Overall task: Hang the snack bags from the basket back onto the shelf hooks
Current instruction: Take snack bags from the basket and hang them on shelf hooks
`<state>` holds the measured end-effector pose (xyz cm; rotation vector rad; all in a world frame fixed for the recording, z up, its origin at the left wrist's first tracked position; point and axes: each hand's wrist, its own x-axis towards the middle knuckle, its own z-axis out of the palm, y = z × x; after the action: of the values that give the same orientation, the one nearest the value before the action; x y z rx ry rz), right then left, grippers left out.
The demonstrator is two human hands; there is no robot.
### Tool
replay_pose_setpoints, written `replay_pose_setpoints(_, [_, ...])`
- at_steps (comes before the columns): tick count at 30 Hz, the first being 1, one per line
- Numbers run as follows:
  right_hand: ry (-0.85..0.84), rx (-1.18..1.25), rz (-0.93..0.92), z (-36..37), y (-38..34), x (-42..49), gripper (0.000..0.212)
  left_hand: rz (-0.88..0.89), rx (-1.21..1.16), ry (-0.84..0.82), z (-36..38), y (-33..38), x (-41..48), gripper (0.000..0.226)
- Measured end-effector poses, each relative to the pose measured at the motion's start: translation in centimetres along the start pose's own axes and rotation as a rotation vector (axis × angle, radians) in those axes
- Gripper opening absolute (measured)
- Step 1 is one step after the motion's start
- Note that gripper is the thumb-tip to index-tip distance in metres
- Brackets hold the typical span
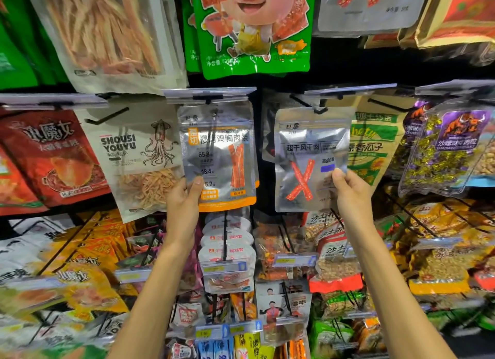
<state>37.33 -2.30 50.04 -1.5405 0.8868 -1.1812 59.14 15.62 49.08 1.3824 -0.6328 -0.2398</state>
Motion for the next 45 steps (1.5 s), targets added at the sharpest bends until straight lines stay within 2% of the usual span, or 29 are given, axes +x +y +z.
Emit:
replay_pose_setpoints(5, [0.011, -0.056, -0.039, 0.7, 0.0, 1.2, 0.041, -0.005, 0.006, -0.028, -0.3, 0.1, 0.0, 0.036])
replay_pose_setpoints(8, [0.014, -0.055, -0.049, 0.8, 0.4, 1.5, 0.043, -0.025, 0.018, -0.029, -0.3, 0.1, -0.3, 0.022])
replay_pose_setpoints(12, [-0.026, -0.070, -0.043, 0.4, 0.9, 1.5, 0.044, -0.040, 0.041, -0.046, -0.7, -0.1, -0.7, 0.020])
replay_pose_setpoints(15, [-0.049, -0.103, -0.042, 0.1, 0.4, 1.3, 0.037, -0.126, 0.059, -0.089, -0.9, -0.4, -0.7, 0.026])
replay_pose_setpoints(19, [-0.077, -0.197, -0.032, -0.7, 0.4, 0.7, 0.036, -0.197, 0.141, -0.116, -1.4, -0.4, -1.1, 0.016])
replay_pose_setpoints(24, [-0.116, -0.273, 0.067, -2.5, 1.9, -0.6, 0.030, -0.290, 0.234, -0.139, -2.7, -0.9, -2.5, 0.018])
replay_pose_setpoints(26, [-0.132, -0.361, 0.056, -3.5, 2.6, -1.3, 0.034, -0.256, 0.368, -0.152, -3.2, -1.1, -3.3, 0.021])
replay_pose_setpoints(28, [-0.188, -0.527, 0.030, -4.4, 3.1, -1.8, 0.033, -0.170, 0.604, -0.193, -3.7, -1.1, -4.2, 0.020])
replay_pose_setpoints(30, [-0.282, -0.746, -0.009, -5.4, 2.9, -2.3, 0.033, -0.077, 0.837, -0.265, -3.8, -0.8, -5.0, 0.022])
replay_pose_setpoints(32, [-0.383, -1.032, -0.072, -6.5, 2.5, -2.8, 0.044, 0.060, 1.106, -0.324, -3.4, -0.2, -5.7, 0.033])
replay_pose_setpoints(35, [-0.421, -1.330, -0.099, -8.2, 1.2, -4.2, 0.052, 0.188, 1.392, -0.367, -1.5, 1.5, -6.8, 0.044])
replay_pose_setpoints(39, [-0.436, -1.496, -0.105, -11.8, -0.4, -5.9, 0.058, 0.204, 1.514, -0.434, 2.3, 3.1, -9.2, 0.051])
replay_pose_setpoints(45, [-0.392, -1.517, -0.077, -20.6, -1.6, -10.4, 0.054, 0.251, 1.510, -0.565, 9.2, 4.0, -15.1, 0.052])
